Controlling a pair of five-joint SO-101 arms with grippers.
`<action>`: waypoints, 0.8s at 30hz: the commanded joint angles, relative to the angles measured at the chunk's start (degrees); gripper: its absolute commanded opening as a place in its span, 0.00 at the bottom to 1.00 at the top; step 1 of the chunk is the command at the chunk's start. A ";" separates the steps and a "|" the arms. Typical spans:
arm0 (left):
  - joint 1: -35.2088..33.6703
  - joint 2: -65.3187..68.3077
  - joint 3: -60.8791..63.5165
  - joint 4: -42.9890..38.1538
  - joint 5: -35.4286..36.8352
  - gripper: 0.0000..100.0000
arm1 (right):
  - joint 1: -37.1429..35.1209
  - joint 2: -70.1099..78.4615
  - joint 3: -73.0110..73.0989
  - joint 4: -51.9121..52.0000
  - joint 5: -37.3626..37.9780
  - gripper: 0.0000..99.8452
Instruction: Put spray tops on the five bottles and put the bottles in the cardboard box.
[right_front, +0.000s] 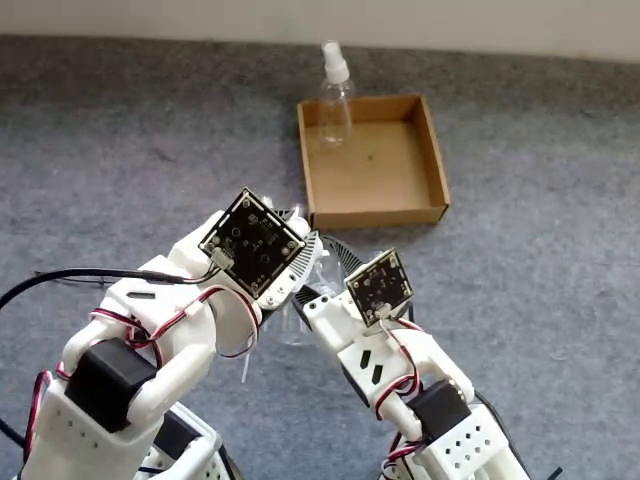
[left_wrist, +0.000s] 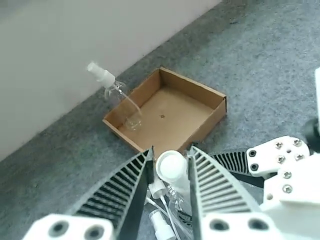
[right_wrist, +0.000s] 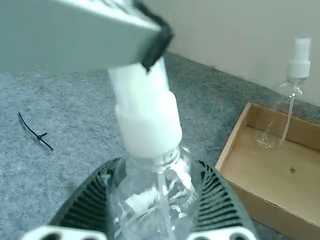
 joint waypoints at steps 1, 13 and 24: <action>1.89 -0.22 -6.46 1.05 -0.53 0.11 | -0.40 -0.92 -0.84 0.04 0.09 0.00; -17.71 -0.75 -13.41 11.52 -0.62 0.11 | 6.55 -0.75 -1.80 -1.10 -0.26 0.00; -35.91 -0.75 26.24 -12.31 2.02 0.11 | 23.16 31.34 -24.57 -20.88 -0.26 0.00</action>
